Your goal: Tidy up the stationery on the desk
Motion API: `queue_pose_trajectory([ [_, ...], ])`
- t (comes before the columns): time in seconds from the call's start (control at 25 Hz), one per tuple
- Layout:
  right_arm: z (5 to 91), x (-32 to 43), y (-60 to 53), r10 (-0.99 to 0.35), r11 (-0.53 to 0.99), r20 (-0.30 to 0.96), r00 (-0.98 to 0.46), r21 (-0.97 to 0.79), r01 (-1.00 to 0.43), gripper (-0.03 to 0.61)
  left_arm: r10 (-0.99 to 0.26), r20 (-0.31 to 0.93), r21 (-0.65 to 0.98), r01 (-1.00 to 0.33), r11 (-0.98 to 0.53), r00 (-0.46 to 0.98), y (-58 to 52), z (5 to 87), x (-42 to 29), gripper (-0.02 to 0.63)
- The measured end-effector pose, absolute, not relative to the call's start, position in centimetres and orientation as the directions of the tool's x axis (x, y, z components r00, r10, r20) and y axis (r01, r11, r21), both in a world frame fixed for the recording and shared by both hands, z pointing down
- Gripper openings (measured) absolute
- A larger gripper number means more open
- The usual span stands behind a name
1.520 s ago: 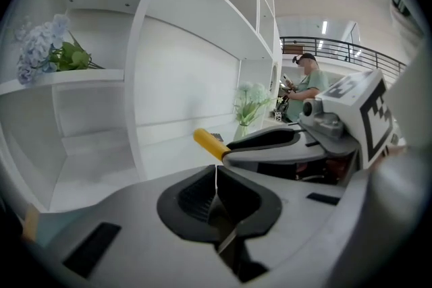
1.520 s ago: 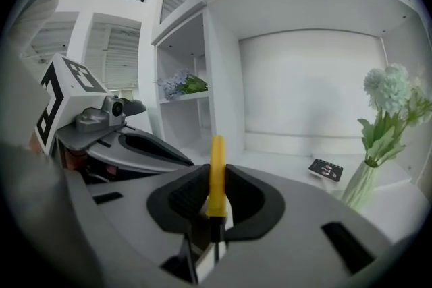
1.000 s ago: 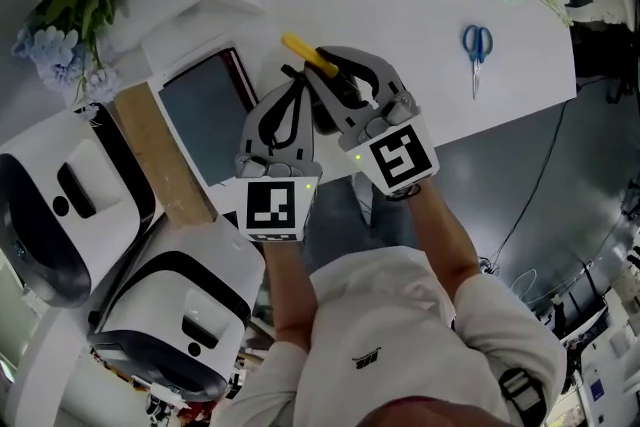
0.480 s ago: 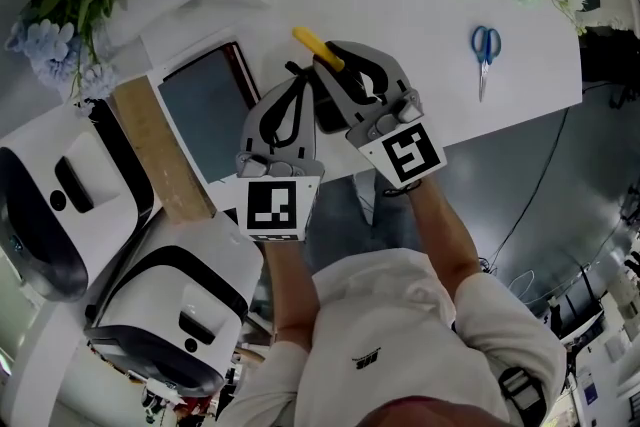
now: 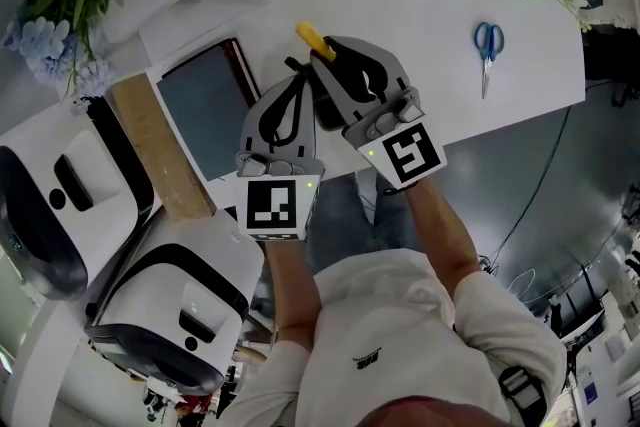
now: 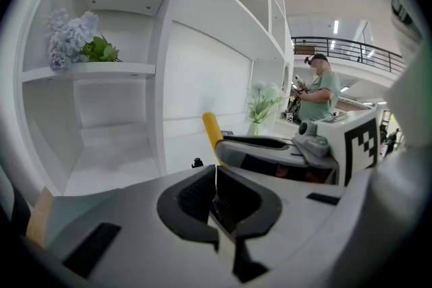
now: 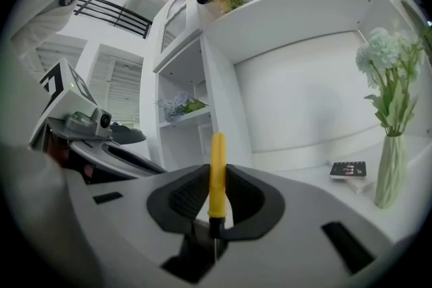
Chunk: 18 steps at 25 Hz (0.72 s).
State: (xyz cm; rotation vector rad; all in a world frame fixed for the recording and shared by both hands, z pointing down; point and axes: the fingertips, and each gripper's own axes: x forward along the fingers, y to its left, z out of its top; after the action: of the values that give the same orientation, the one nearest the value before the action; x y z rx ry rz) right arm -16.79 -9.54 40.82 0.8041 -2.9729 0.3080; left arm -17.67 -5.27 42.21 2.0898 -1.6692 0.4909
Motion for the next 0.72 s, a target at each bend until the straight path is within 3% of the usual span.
queue_pose_trajectory([
  [0.24,41.3,-16.6,-9.1,-0.484,0.851,0.131,-0.865,-0.160,-0.500,0.087,-0.835,0.507,0.104,-0.977,-0.189,0.215,-5.4,41.8,-17.9,0.000],
  [0.72,39.8,-13.3,-9.4,-0.536,0.821,0.133,-0.834,-0.150,-0.551,0.087,-0.841,0.476,0.103,-0.966,-0.237,0.257,-6.5,39.8,-15.9,0.000],
])
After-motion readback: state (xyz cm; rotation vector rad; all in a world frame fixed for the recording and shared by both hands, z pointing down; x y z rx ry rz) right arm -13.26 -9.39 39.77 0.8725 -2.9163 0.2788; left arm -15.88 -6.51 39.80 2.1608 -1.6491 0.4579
